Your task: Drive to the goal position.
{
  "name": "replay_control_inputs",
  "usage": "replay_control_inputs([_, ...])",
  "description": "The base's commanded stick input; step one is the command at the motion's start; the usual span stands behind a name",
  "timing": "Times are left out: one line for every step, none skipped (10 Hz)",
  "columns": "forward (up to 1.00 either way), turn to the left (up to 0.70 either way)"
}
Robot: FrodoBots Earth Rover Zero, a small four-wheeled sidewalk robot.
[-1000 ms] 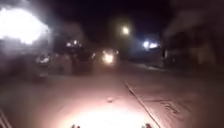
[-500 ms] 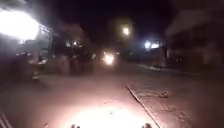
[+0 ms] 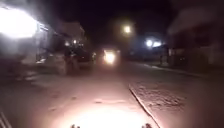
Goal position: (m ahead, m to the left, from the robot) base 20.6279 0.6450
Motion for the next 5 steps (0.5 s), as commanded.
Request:
replay_control_inputs([0.70, 0.00])
replay_control_inputs([0.70, 0.00])
replay_control_inputs([0.70, 0.00])
replay_control_inputs([0.70, 0.00])
replay_control_inputs([0.70, 0.00])
